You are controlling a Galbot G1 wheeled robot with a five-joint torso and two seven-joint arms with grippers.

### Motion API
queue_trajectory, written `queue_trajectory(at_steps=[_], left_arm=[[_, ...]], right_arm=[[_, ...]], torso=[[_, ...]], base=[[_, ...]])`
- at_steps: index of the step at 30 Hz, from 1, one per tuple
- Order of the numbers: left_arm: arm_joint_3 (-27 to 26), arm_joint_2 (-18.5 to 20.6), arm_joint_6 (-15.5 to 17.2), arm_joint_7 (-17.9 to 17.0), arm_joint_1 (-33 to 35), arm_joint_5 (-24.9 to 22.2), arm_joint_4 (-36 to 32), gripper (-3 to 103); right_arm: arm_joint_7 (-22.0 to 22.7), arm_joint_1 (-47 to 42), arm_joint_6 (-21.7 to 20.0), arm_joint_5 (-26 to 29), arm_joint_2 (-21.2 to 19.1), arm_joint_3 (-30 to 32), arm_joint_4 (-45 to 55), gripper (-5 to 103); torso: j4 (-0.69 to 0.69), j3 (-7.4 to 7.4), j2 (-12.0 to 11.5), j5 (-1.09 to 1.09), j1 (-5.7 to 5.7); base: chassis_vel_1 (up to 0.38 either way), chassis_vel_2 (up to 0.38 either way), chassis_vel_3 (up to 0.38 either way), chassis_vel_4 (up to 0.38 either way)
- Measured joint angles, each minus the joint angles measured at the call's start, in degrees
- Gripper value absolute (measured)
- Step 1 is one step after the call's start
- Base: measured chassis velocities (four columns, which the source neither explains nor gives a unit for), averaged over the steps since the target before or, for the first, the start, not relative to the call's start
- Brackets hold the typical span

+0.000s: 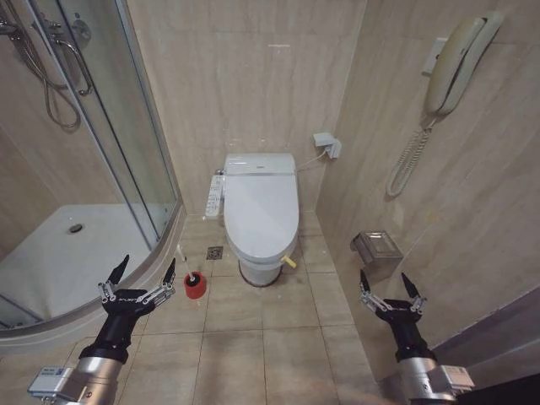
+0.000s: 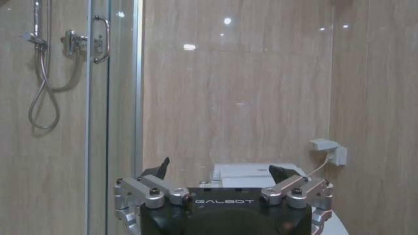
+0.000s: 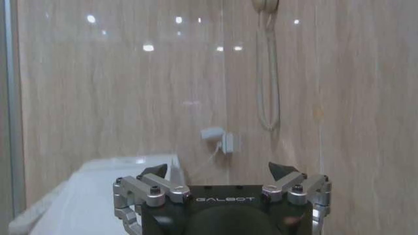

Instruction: Open the toilet lid, clean the toilet bowl with a toilet brush, close the toilet lid, and flush.

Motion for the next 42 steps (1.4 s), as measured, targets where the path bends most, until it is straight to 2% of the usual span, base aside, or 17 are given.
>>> queue_trajectory(at_steps=[16, 33, 42], left_arm=[[0.0, 0.0, 0.0, 0.0, 0.0, 0.0, 0.0, 100], [0.0, 0.0, 0.0, 0.0, 0.0, 0.0, 0.0, 100], [0.0, 0.0, 0.0, 0.0, 0.0, 0.0, 0.0, 100]], right_arm=[[-0.12, 0.01, 0.87, 0.03, 0.77, -0.79, -0.3, 100], [-1.02, 2.99, -0.68, 1.41, 1.02, -2.25, -2.38, 100], [-1.22, 3.0, -0.21, 1.57, 1.05, -2.49, -3.18, 100]], torso=[[-0.03, 0.0, -0.01, 0.02, 0.0], [-0.02, 0.0, -0.01, 0.03, 0.0], [-0.03, 0.01, -0.01, 0.02, 0.02]], base=[[0.0, 0.0, 0.0, 0.0], [0.0, 0.0, 0.0, 0.0], [-0.13, 0.118, 0.129, -0.13]])
